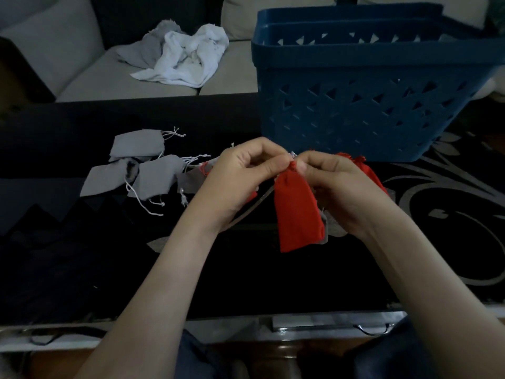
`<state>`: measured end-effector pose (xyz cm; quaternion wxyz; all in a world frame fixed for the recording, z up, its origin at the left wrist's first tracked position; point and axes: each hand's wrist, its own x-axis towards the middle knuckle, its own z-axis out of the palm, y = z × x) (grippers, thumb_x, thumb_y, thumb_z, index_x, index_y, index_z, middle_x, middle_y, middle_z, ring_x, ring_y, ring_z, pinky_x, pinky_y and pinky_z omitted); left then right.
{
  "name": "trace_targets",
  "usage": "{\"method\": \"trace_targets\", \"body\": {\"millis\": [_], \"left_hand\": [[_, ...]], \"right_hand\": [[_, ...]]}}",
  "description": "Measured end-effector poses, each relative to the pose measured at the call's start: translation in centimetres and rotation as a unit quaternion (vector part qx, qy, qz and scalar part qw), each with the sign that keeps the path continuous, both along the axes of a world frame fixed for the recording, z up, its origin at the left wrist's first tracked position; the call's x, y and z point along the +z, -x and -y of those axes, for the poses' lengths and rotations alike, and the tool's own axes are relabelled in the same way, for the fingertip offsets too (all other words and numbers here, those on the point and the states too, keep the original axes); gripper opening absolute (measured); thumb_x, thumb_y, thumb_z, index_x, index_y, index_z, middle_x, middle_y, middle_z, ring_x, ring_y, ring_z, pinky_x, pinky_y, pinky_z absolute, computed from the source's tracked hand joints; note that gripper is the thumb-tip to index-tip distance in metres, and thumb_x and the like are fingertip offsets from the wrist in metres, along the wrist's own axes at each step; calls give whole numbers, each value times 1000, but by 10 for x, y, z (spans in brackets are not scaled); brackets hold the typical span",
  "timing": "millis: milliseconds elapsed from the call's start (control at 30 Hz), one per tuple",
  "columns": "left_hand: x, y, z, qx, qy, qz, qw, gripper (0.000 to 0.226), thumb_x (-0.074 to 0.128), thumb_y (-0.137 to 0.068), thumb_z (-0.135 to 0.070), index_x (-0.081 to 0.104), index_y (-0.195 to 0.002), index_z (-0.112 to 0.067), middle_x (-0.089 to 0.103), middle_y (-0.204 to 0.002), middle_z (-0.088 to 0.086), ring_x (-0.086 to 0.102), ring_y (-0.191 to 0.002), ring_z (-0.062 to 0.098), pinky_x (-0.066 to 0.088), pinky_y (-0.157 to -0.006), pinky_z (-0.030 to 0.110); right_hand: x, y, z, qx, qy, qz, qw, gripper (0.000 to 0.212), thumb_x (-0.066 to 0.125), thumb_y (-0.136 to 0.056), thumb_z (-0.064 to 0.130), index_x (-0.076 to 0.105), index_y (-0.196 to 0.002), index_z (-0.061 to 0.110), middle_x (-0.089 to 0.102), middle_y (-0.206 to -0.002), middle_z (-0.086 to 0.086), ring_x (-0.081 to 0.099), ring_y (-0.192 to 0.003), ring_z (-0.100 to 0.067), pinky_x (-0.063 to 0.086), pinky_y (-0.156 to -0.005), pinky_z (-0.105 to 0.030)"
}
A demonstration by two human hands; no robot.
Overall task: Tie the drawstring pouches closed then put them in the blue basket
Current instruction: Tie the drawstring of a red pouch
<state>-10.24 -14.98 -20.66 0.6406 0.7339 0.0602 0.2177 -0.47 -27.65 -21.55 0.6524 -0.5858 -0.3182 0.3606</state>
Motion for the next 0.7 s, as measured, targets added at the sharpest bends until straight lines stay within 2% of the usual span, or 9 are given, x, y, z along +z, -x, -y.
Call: {"method": "trace_targets", "body": {"millis": [67, 133, 200, 300, 367, 433, 600, 700], "left_hand": [[1, 2, -4, 29, -97, -23, 995, 7, 66, -84, -12, 67, -81, -19, 66, -71, -11, 56, -72, -7, 39, -71, 7], [-2, 4, -7, 77, -204, -51, 975, 12, 69, -84, -19, 67, -80, -30, 64, -77, -9, 51, -82, -8, 34, -75, 4], [-5, 5, -6, 99, -245, -64, 962, 17, 71, -81, -22, 66, -77, -37, 58, -75, -13, 47, -86, -7, 34, -76, 3], [-8, 3, -4, 115, -243, -85, 959, 15, 73, -80, -20, 68, -76, -34, 55, -77, -10, 48, -81, -4, 37, -74, 6], [-10, 1, -4, 119, -231, -97, 961, 9, 73, -80, -18, 70, -77, -26, 61, -75, -6, 51, -75, -3, 42, -71, 12], [-13, -1, -5, 111, -205, -105, 967, 7, 72, -81, -14, 71, -76, -20, 68, -74, -2, 56, -67, 0, 45, -67, 17], [-18, -3, -6, 115, -201, -130, 964, 10, 72, -82, -15, 70, -75, -23, 70, -74, 4, 57, -63, 3, 45, -62, 19], [-17, -2, -4, 123, -231, -139, 955, 4, 71, -82, -15, 73, -83, -18, 71, -78, 2, 61, -72, 7, 47, -69, 22]], "right_hand": [[0, -1, 1, -3, 10, 25, 1000, 18, 49, -94, 11, 56, -78, 9, 53, -59, 4, 45, -53, -4, 37, -52, -13], [-2, -1, 0, -7, 26, 48, 998, 16, 52, -92, 9, 57, -77, 9, 54, -54, 7, 46, -50, -1, 38, -50, -11], [-2, -2, 1, -7, 52, 97, 994, 15, 55, -91, 8, 58, -77, 8, 54, -55, 5, 46, -50, -2, 37, -50, -13], [-3, -3, 2, -21, 91, 225, 970, 12, 62, -89, 12, 62, -78, 8, 59, -63, 2, 53, -59, -8, 42, -60, -20], [-6, -2, 2, -47, 123, 333, 934, 10, 65, -87, 16, 64, -80, 10, 64, -67, 1, 59, -65, -12, 45, -69, -24], [-9, 0, 0, -75, 123, 394, 908, 10, 67, -86, 16, 63, -78, 12, 64, -69, 2, 58, -67, -9, 43, -69, -21], [-16, 2, -4, -110, 123, 427, 889, 15, 67, -85, 17, 58, -75, 23, 63, -72, 2, 54, -69, -7, 37, -65, -10], [-17, 2, -5, -110, 138, 426, 887, 9, 66, -86, 15, 64, -78, 15, 62, -73, 5, 53, -72, -7, 36, -66, -7]]}}
